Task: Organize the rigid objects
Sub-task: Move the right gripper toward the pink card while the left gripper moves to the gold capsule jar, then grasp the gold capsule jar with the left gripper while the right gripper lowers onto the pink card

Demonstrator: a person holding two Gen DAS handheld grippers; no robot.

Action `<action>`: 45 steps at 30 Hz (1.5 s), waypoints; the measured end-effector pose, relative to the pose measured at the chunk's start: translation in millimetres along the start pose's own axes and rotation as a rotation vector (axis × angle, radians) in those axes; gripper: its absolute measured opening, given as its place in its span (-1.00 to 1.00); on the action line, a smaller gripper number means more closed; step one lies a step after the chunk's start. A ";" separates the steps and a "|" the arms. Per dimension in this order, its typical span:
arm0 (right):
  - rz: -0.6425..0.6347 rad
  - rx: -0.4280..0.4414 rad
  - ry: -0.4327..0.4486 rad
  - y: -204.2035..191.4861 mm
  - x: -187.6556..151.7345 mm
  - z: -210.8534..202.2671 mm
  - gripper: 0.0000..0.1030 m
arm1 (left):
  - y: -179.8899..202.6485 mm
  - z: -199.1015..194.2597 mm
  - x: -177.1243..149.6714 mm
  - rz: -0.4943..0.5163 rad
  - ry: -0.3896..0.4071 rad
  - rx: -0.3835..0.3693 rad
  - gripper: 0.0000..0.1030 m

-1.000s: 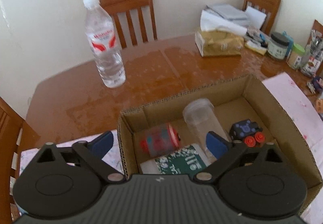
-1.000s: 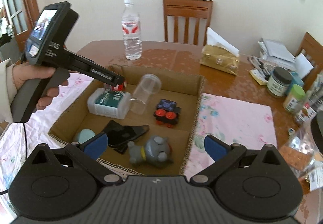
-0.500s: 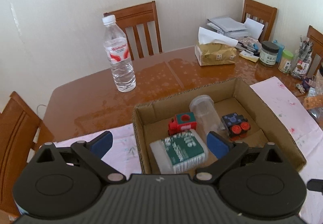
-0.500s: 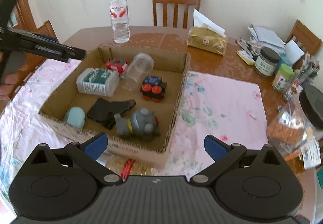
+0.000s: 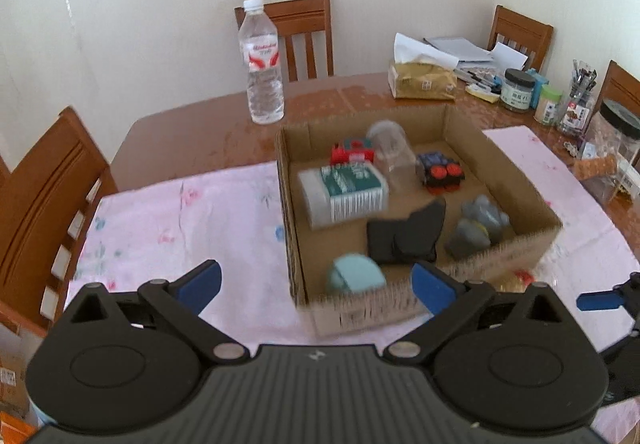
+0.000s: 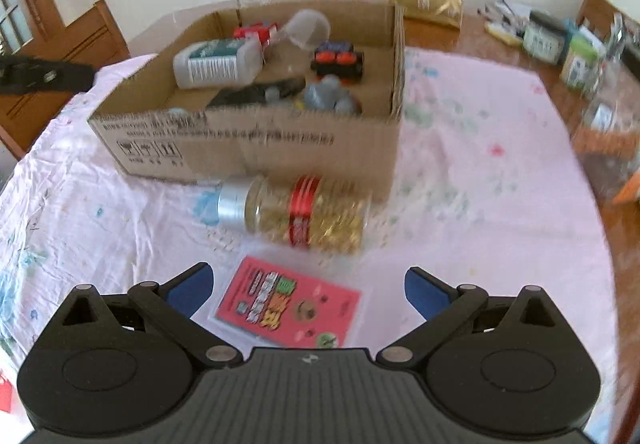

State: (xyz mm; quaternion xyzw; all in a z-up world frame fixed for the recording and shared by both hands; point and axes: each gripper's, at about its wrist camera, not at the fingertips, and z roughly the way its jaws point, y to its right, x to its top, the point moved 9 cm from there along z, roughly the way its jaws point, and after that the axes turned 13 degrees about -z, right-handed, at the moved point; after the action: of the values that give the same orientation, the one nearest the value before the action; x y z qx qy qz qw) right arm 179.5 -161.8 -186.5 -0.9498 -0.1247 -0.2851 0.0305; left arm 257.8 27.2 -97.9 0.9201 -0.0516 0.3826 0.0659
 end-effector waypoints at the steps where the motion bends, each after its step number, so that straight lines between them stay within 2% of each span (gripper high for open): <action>1: 0.014 -0.018 -0.003 -2.0 -2.8 4.3 1.00 | -0.1 -1.2 -5.3 0.005 0.002 0.008 0.96; 10: 0.056 -0.168 -0.032 -13.7 -6.0 28.3 1.00 | 12.3 -6.5 -31.3 -0.005 -0.030 -0.018 0.96; 16: 0.068 -0.190 -0.039 -0.6 -14.2 22.1 1.00 | 37.3 -3.7 -42.5 0.018 -0.054 -0.053 0.96; 23: 0.061 -0.182 -0.054 34.2 -32.7 9.6 1.00 | 73.4 6.3 -53.6 0.032 -0.084 -0.071 0.96; 29: 0.010 -0.153 -0.021 49.8 -44.2 2.7 1.00 | 109.3 15.0 -64.8 0.059 -0.112 -0.090 0.96; 40: -0.075 -0.100 0.022 51.1 -47.6 -0.4 1.00 | 148.3 45.4 -74.6 -0.092 -0.189 -0.158 0.96; 45: -0.093 -0.089 0.032 50.0 -49.0 -1.2 1.00 | 160.8 55.6 -75.7 -0.089 -0.195 -0.143 0.96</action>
State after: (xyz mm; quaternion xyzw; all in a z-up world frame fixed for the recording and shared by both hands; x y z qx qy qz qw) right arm 152.1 -221.1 -211.8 -0.9388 -0.1556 -0.3065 -0.0232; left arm 220.1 -136.9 -177.4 0.9473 -0.0442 0.2833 0.1430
